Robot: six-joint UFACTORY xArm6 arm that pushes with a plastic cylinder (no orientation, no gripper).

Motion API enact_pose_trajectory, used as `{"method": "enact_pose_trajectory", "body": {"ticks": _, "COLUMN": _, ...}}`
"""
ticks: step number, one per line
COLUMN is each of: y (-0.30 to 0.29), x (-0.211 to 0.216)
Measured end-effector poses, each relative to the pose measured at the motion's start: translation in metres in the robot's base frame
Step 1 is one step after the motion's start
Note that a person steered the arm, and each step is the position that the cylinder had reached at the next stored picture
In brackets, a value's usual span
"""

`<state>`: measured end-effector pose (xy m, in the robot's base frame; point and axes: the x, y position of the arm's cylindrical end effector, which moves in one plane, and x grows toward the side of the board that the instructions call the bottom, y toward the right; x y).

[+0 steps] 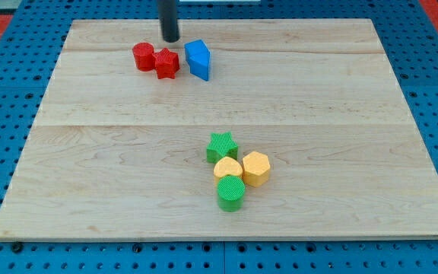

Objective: Slide the red circle towards bottom left

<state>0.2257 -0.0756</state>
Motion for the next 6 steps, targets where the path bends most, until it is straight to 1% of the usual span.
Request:
{"method": "enact_pose_trajectory", "body": {"ticks": 1, "y": -0.007, "x": -0.001}}
{"method": "enact_pose_trajectory", "body": {"ticks": 2, "y": -0.052, "x": 0.044}}
{"method": "enact_pose_trajectory", "body": {"ticks": 3, "y": -0.051, "x": 0.071}}
{"method": "enact_pose_trajectory", "body": {"ticks": 4, "y": -0.064, "x": 0.079}}
{"method": "enact_pose_trajectory", "body": {"ticks": 6, "y": -0.062, "x": 0.081}}
